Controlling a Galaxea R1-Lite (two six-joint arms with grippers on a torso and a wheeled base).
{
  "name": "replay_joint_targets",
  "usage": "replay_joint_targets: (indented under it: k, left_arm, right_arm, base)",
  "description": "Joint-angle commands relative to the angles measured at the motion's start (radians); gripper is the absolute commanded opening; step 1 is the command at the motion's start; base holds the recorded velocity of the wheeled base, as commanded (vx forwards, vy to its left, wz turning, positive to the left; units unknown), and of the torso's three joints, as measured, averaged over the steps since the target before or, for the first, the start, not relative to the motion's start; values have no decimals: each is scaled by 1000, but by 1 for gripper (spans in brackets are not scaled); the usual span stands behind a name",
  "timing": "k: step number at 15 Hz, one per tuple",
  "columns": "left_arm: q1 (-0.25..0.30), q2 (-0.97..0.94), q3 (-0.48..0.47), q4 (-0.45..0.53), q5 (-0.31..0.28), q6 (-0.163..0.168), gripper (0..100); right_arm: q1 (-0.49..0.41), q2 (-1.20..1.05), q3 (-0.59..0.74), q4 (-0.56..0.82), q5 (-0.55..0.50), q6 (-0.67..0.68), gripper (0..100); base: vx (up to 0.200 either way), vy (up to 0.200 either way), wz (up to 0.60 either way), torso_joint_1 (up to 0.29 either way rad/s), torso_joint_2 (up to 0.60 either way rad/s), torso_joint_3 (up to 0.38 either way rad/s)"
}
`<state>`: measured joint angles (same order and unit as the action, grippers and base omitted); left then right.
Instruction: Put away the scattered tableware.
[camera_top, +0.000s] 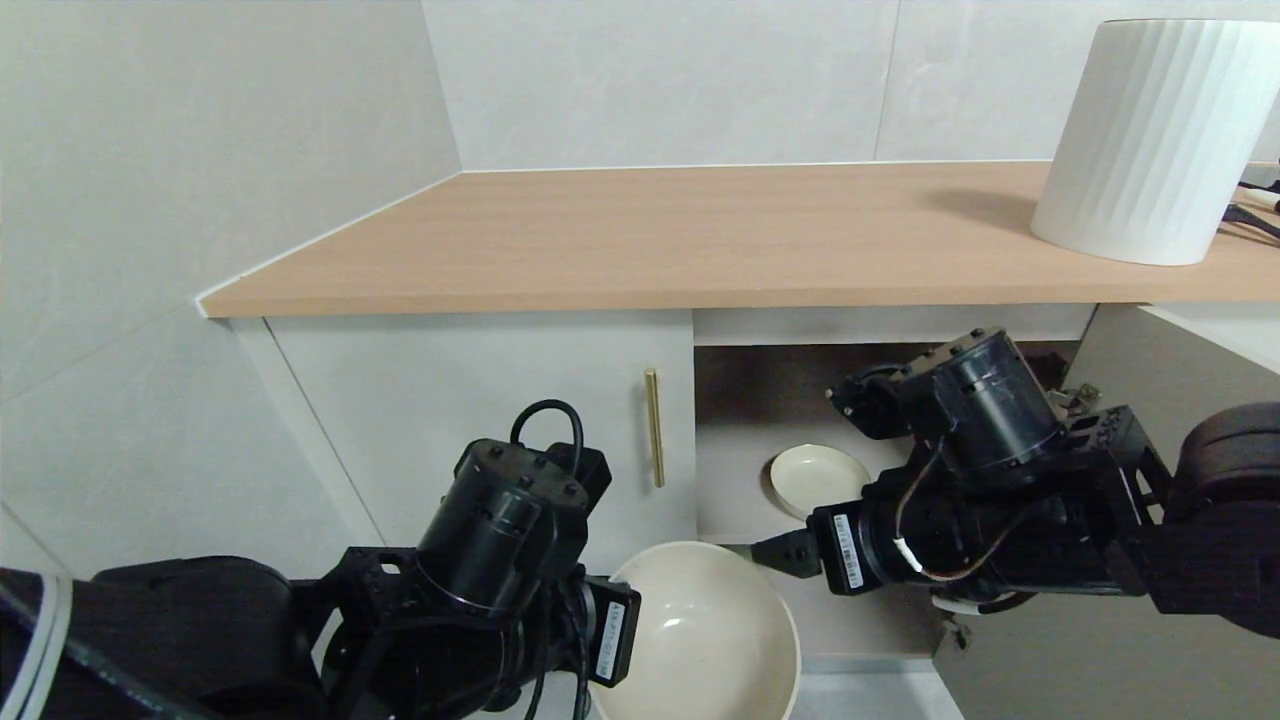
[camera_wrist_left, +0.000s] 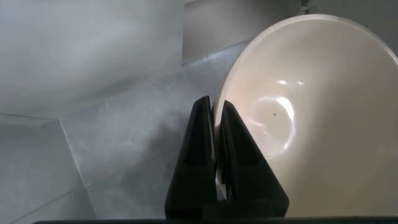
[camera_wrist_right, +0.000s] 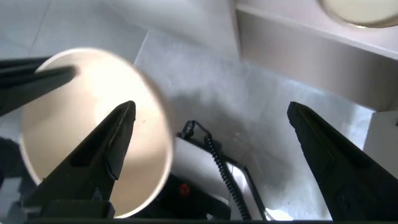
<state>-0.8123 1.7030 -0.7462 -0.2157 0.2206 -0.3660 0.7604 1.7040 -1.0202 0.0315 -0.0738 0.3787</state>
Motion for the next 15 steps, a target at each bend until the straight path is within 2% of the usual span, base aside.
replay_joint_targets:
  k: [1, 7, 8, 15]
  left_arm:
    - [-4, 12, 1, -14, 2, -1, 0]
    - [-4, 17, -1, -22, 20, -1, 0]
    - [-4, 17, -1, -22, 20, -1, 0]
    - [-4, 20, 7, -50, 22, -2, 0]
  right_arm:
    - [28, 9, 6, 1, 0, 0, 100]
    - [46, 88, 3, -7, -7, 3, 100]
    - [46, 98, 2, -8, -7, 3, 0]
    - [62, 117, -3, -8, -3, 8, 0]
  base:
    - [0, 0, 0, 0, 0, 0]
    - [0, 0, 0, 0, 0, 0]
    - [0, 0, 0, 0, 0, 0]
    - [0, 0, 0, 0, 0, 0]
